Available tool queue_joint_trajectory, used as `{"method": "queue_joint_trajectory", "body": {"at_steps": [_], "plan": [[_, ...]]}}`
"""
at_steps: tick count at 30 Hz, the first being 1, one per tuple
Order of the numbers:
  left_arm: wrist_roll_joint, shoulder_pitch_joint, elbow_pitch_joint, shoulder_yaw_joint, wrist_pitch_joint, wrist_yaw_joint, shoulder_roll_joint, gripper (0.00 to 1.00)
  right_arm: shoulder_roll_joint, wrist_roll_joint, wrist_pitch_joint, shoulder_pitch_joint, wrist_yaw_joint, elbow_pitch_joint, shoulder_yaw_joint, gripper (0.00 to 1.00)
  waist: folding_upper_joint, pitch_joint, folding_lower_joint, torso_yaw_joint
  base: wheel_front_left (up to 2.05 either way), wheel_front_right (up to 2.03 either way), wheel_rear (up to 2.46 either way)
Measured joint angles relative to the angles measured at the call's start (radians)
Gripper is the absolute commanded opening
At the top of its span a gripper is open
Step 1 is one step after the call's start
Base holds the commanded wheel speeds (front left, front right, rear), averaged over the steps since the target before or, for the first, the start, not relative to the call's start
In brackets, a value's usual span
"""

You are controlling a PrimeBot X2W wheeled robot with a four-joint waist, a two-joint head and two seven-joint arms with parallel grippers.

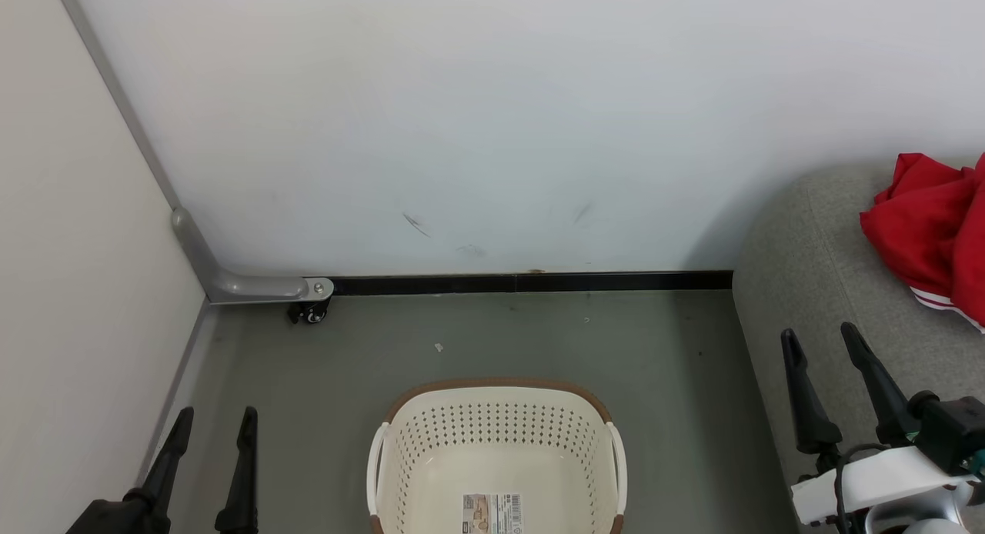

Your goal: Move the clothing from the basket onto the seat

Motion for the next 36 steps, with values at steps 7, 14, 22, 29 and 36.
{"method": "queue_joint_trajectory", "body": {"at_steps": [7,14,22,29,36], "plan": [[0.008,0.012,-0.002,0.019,0.0,-0.01,-0.016,1.0,0.001,-0.001,0.0,0.018,0.0,-0.01,0.003,1.0,0.0,-0.004,0.0,-0.004,0.0,0.0,0.0],[0.027,0.027,-0.003,0.028,0.0,-0.027,-0.027,1.0,0.005,-0.001,0.0,0.021,0.0,-0.019,0.002,1.0,0.0,-0.006,0.0,-0.005,0.0,0.0,0.0],[0.043,0.027,-0.003,0.047,0.0,-0.038,-0.042,1.0,0.005,-0.001,0.0,0.023,0.0,-0.024,-0.001,1.0,0.0,-0.007,0.0,-0.004,0.0,0.0,0.0],[0.045,0.033,0.045,0.042,0.004,-0.044,-0.075,0.0,0.022,0.0,0.003,0.062,-0.001,0.025,0.002,0.0,0.0,-0.008,0.0,-0.004,0.0,0.0,0.0],[0.018,0.045,0.066,0.035,0.006,-0.044,-0.086,0.0,0.027,0.029,0.005,0.078,-0.001,0.047,0.005,0.0,0.0,-0.008,0.0,-0.004,0.0,0.0,0.0]]}}
